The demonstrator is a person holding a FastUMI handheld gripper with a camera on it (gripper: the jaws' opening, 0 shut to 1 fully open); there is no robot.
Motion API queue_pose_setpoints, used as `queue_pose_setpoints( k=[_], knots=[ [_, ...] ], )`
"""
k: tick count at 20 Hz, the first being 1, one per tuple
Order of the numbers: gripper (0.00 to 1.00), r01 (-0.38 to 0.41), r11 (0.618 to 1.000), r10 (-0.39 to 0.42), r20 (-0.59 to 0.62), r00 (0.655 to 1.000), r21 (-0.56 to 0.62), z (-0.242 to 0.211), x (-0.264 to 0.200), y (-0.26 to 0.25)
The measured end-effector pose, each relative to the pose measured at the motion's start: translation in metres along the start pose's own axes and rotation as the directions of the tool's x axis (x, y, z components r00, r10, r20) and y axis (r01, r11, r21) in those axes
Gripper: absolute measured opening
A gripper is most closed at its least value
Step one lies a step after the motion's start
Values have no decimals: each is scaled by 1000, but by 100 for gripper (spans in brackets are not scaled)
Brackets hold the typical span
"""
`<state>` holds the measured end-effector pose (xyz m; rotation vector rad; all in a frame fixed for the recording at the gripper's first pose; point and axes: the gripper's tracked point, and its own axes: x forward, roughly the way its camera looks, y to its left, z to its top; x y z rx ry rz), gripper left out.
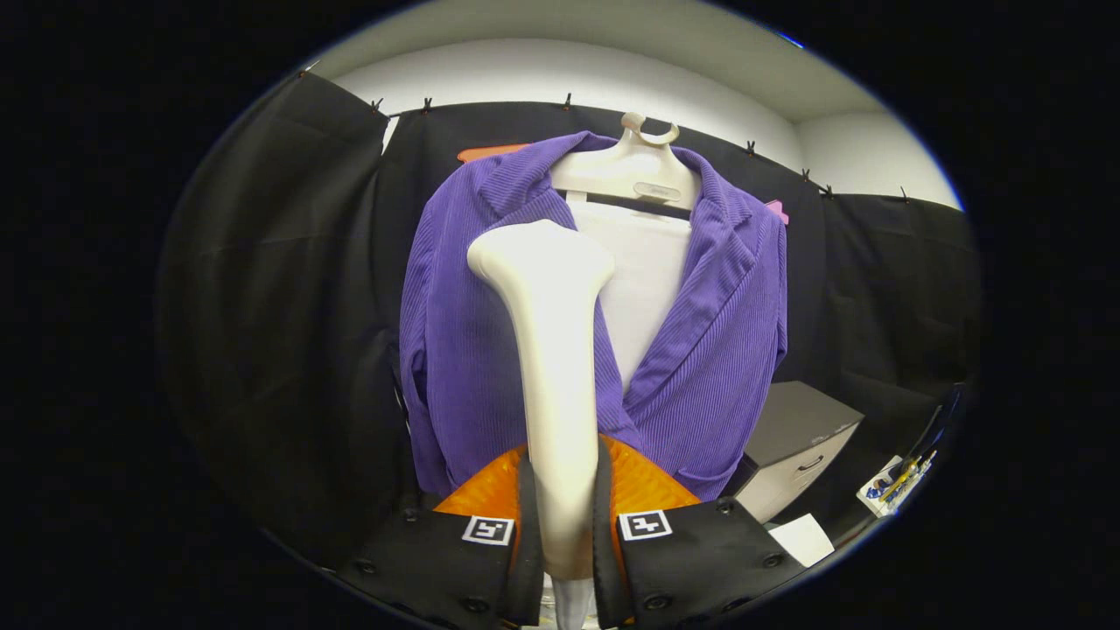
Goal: Iron the clothes twice with a garment steamer, once on the left side and once on the right side.
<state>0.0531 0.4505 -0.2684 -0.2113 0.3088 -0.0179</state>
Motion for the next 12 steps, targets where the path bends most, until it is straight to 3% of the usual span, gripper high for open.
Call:
queue_pose_setpoints(
  k=[12],
  knots=[
    [31,-1,999,-3,-91,996,-44,-76,0,2]
  ],
)
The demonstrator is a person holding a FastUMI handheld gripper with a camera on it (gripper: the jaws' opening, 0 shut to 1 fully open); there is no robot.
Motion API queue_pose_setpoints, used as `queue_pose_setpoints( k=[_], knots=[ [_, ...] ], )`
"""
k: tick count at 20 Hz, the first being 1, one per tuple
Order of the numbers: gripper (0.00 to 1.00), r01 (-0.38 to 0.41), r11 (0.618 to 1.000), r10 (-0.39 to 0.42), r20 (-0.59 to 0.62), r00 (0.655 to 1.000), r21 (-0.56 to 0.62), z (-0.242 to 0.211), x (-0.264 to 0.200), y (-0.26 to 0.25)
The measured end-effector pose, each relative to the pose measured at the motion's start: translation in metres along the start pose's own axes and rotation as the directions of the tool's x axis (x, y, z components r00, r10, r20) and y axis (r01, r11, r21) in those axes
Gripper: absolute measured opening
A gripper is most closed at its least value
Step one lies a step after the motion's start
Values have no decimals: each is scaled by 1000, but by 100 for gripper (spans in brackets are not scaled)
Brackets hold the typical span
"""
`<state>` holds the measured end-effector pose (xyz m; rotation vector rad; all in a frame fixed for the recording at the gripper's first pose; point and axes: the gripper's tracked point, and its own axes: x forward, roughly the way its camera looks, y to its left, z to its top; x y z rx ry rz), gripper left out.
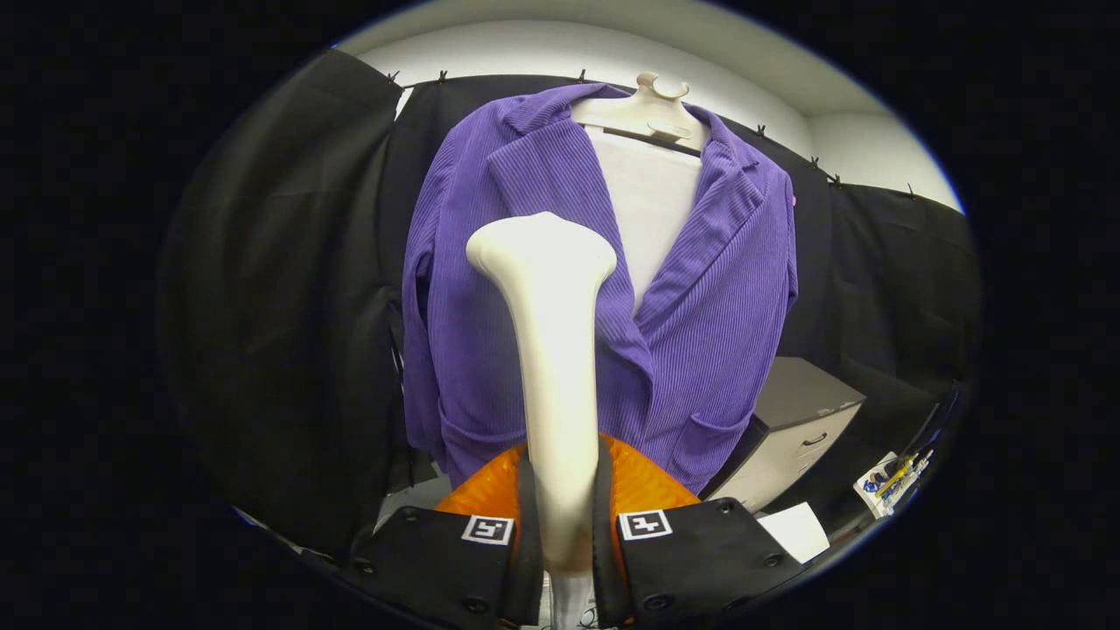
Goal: Iron the clothes twice with a garment steamer, once on the left side and once on the right side.
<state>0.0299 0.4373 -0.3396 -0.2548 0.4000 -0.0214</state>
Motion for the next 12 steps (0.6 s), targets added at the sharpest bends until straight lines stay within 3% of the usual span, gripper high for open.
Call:
queue_pose_setpoints(
  k=[12],
  knots=[
    [31,-3,1000,5,-150,989,14,-82,9,6]
  ],
)
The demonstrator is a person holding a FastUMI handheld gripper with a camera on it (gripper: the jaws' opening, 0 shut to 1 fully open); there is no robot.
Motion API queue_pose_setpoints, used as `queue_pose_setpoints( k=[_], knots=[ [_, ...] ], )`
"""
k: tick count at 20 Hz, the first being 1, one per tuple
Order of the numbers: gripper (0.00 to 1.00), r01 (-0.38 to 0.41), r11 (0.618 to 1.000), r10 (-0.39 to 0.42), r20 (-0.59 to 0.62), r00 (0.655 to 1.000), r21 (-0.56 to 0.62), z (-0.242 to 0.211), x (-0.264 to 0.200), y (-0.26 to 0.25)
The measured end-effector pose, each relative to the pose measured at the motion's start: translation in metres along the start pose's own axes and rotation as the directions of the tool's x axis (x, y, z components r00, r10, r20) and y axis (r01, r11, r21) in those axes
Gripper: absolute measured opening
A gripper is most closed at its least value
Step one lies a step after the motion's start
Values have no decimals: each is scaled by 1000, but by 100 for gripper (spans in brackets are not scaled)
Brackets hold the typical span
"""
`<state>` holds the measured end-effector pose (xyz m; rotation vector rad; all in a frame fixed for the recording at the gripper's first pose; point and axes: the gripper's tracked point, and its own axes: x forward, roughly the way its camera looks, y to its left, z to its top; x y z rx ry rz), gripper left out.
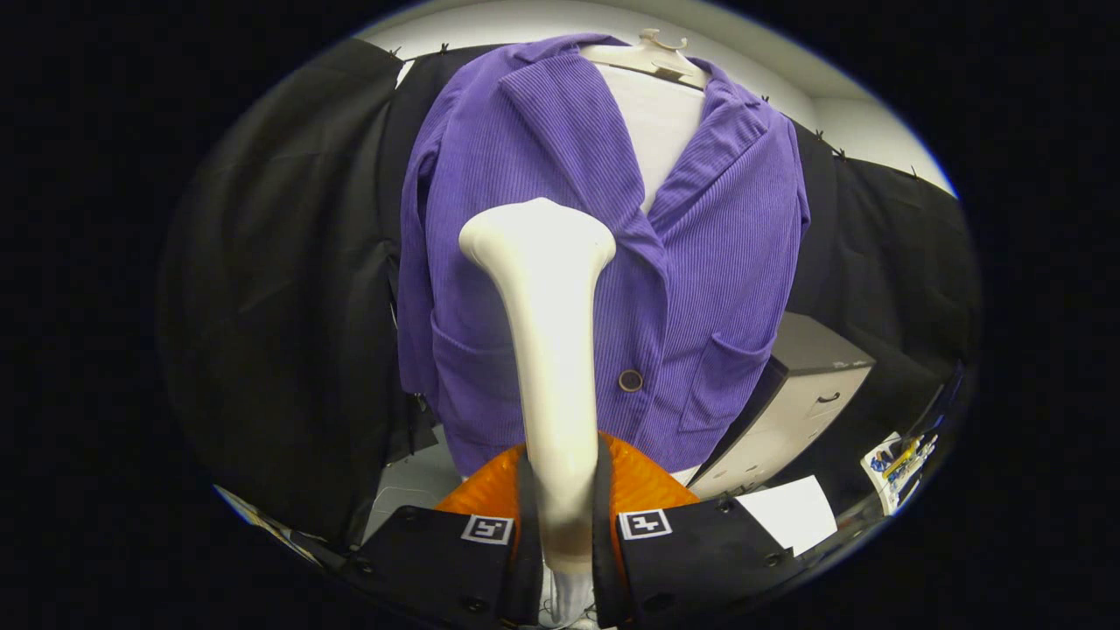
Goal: Iron the clothes twice with a garment steamer, once on the left side and once on the right side.
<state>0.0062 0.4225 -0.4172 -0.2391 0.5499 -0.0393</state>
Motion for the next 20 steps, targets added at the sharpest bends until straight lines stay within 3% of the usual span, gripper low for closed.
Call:
queue_pose_setpoints(
  k=[20],
  knots=[
    [31,16,1000,-16,-247,969,-3,-157,37,-9]
  ],
)
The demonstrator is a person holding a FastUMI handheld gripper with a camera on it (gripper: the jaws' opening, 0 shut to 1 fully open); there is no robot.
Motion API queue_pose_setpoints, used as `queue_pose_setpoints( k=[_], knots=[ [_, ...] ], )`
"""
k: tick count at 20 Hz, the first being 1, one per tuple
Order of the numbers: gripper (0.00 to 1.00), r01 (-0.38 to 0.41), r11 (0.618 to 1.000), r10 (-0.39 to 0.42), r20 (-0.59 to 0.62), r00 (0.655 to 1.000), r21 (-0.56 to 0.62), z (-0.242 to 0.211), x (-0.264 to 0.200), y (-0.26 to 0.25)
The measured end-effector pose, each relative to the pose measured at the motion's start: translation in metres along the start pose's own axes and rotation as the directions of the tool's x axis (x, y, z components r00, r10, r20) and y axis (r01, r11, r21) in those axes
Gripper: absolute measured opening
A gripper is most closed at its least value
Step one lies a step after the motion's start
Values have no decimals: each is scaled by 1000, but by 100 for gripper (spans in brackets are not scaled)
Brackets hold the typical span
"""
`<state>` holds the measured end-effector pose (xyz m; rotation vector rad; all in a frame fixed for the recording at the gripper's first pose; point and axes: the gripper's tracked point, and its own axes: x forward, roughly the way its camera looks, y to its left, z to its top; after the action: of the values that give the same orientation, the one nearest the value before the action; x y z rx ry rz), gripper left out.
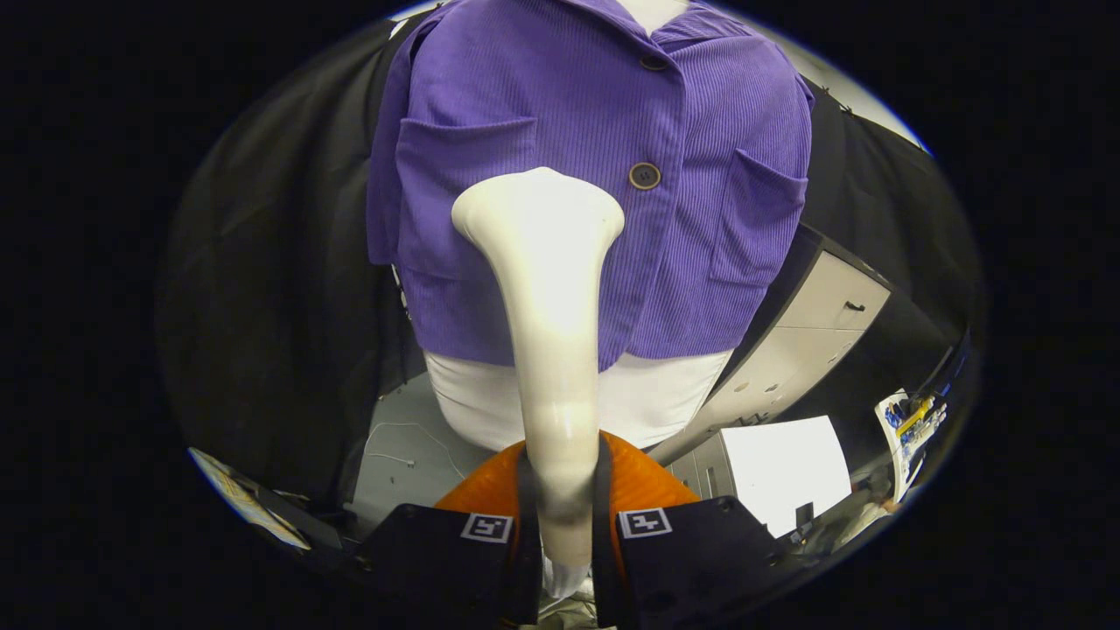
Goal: Iron the clothes twice with a garment steamer, once on the left side and once on the right side.
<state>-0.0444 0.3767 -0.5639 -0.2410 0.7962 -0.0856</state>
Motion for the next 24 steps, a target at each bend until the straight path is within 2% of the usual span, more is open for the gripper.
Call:
queue_pose_setpoints(
  k=[17,21,24],
  knots=[
    [31,-38,999,39,-92,995,20,-63,15,-17],
    [31,-59,998,61,-70,996,31,-61,-3,-39],
    [31,-56,997,58,-44,997,62,-49,-16,-75]
  ],
)
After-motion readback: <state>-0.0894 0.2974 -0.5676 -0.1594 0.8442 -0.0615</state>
